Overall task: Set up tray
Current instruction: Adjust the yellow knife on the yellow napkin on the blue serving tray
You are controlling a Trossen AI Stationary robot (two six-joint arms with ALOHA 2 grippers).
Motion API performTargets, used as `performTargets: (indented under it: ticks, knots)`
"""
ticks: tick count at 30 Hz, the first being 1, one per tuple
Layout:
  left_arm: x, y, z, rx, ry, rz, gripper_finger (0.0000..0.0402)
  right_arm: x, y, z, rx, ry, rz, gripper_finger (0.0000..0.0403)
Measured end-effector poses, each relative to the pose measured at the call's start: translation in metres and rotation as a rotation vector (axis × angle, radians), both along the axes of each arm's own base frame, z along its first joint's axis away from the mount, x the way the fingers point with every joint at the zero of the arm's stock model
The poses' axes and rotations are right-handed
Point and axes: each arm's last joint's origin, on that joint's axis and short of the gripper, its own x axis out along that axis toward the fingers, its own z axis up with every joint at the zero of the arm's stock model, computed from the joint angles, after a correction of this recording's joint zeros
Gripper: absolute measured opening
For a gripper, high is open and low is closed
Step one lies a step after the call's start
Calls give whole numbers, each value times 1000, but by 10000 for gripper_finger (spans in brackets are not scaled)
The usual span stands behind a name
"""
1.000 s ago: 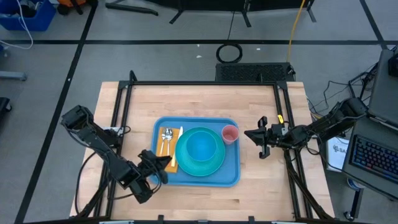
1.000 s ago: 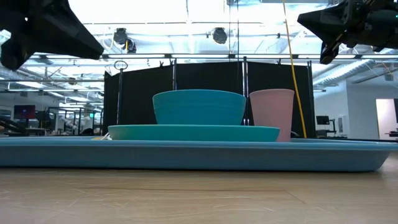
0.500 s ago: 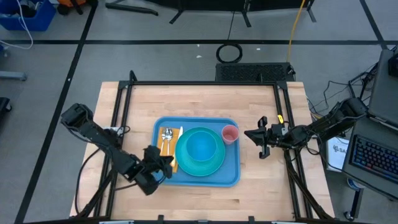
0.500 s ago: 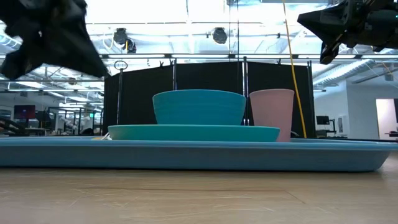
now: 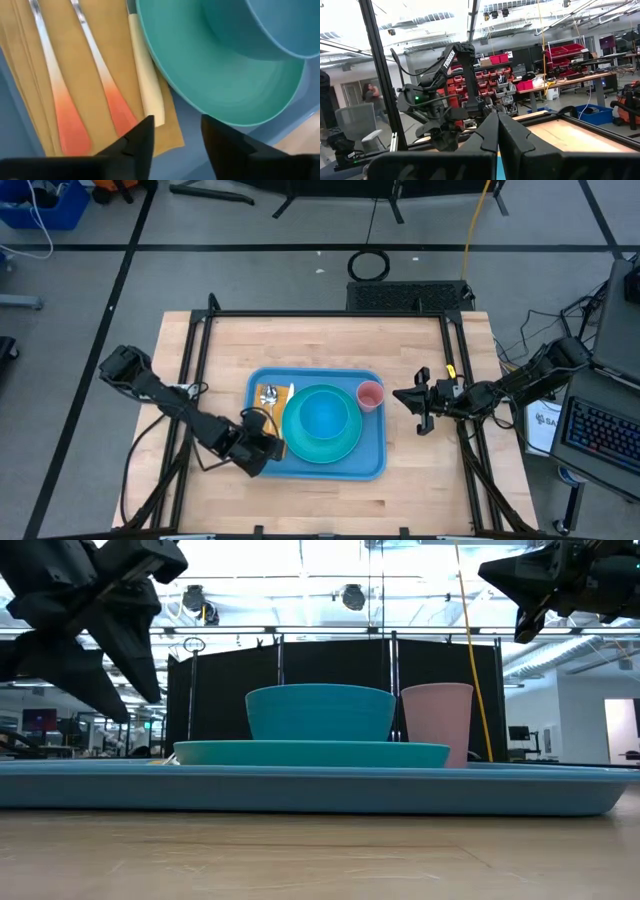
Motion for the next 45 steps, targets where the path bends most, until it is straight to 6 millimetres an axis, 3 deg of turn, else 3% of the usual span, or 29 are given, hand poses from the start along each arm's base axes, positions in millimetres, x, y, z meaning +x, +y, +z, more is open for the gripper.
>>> performTargets:
  ticks: [4,9,21,45]
  knots:
    - [3,5,-1,-30,48,-45,206,0,0,0,0,1,0,0]
    - [8,16,-2,-72,95,-48,226,0,0,0,0,0,0,0]
    - [19,19,-24,-107,185,-81,228,0,0,0,0,0,0,0]
    - [30,32,-36,-131,228,-54,227,0,0,-1,-2,5,0,0]
